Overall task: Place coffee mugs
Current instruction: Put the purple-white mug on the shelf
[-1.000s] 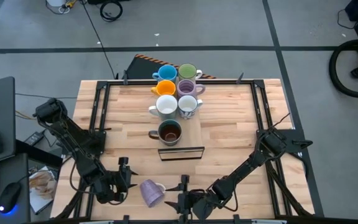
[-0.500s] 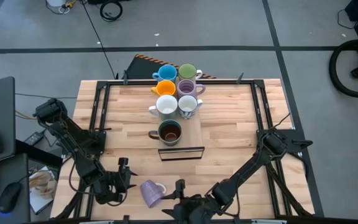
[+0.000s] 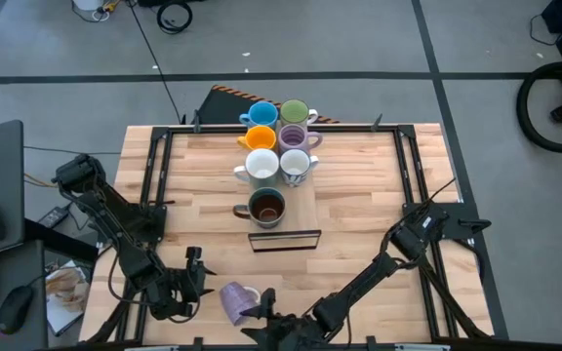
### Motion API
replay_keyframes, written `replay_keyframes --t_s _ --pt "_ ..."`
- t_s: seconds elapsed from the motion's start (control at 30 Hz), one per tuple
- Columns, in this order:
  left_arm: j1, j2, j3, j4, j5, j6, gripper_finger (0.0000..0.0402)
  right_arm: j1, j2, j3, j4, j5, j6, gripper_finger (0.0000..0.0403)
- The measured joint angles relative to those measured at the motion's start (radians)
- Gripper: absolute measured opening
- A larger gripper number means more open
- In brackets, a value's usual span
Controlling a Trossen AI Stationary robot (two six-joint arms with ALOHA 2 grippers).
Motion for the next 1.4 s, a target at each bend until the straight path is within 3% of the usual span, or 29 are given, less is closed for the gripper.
replay_keyframes --t_s 0.1,0.43,0.87,1.4 --pt "0.001 0.0 0.0 -0.001 -0.021 -0.006 0.0208 0.0 0.019 0.042 -0.095 0.027 -0.002 0.0229" --pt "0.014 0.024 0.0 0.012 -0.058 -0.008 0.0208 -0.002 0.016 0.013 -0.169 0.041 0.004 0.0229" --pt "0.017 0.085 -0.001 0.056 -0.051 -0.004 0.0208 -0.064 0.016 -0.031 -0.131 0.013 0.009 0.0227" --pt "0.017 0.085 -0.001 0.083 -0.06 -0.003 0.0208 -0.097 0.016 -0.032 -0.126 -0.01 0.064 0.0138"
